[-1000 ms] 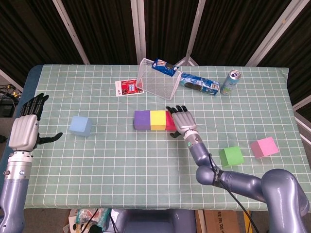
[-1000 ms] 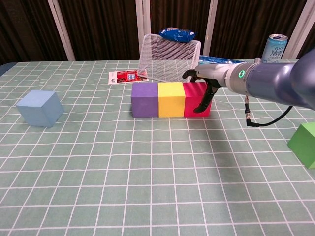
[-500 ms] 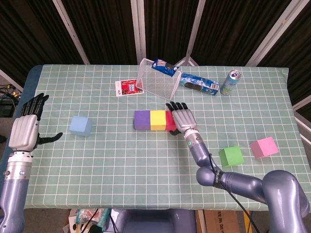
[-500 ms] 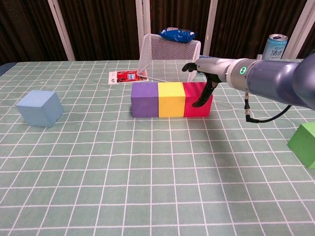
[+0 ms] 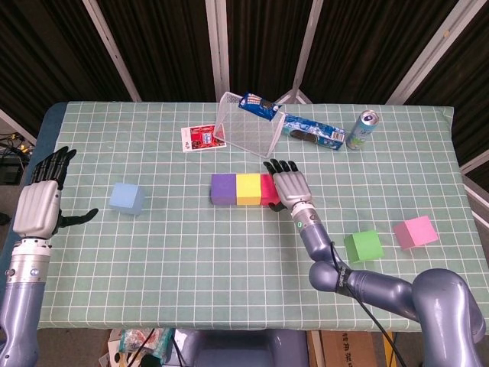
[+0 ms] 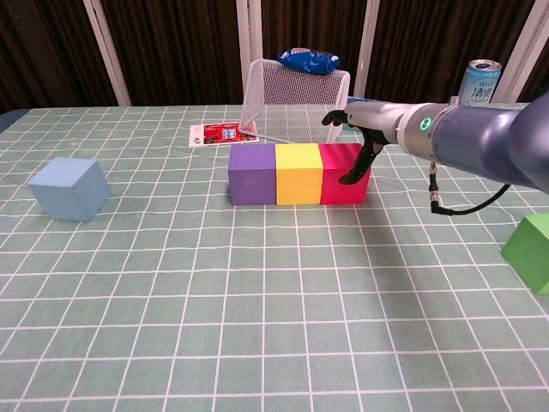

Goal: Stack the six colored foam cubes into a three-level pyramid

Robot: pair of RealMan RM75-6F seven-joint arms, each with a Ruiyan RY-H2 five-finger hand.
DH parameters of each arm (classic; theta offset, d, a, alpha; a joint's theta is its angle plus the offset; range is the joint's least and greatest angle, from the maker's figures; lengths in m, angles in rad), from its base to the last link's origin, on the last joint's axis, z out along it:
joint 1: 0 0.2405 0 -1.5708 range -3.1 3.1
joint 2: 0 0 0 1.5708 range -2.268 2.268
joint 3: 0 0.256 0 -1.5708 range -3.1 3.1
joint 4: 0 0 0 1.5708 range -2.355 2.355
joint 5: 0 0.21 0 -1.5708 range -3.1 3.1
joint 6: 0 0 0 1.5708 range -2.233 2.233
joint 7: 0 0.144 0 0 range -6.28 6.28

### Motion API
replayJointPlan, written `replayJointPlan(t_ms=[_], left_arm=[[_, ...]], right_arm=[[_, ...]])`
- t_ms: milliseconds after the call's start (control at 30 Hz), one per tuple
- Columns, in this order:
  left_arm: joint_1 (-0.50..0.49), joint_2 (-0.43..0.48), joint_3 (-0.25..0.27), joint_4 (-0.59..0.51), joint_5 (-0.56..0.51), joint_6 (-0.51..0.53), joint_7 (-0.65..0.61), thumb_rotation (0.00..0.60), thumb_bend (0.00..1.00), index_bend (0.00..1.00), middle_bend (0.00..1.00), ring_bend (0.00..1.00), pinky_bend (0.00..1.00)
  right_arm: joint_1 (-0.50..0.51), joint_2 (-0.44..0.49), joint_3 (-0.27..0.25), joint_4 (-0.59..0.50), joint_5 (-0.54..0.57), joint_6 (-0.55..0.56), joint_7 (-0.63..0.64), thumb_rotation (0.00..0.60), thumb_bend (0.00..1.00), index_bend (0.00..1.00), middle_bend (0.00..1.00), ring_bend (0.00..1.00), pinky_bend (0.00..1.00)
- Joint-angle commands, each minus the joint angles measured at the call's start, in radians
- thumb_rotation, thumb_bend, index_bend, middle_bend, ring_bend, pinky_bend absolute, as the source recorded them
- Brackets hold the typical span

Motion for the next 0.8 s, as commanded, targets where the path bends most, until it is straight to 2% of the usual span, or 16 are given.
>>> replayJointPlan(t_ms=[33,800], left_arm=[[0.000,0.000,0.000,0.000,0.000,0.000,0.000,0.600,0.08,0.00,0.00,0.00,0.04],[0.000,0.000,-0.001,0.002,-0.003,0.000,-0.001,0.600,0.08,0.00,0.00,0.00,0.04]], right_arm=[[-0.001,-0.002,0.001,0.002,-0.001,-0.001,0.001,0.600,0.32,0.00,0.04,0.00,0.00],[-0.008,-0.020,0.011,0.021,0.009,-0.001,-0.006,0.600,0.39,0.00,0.04,0.00,0.00]])
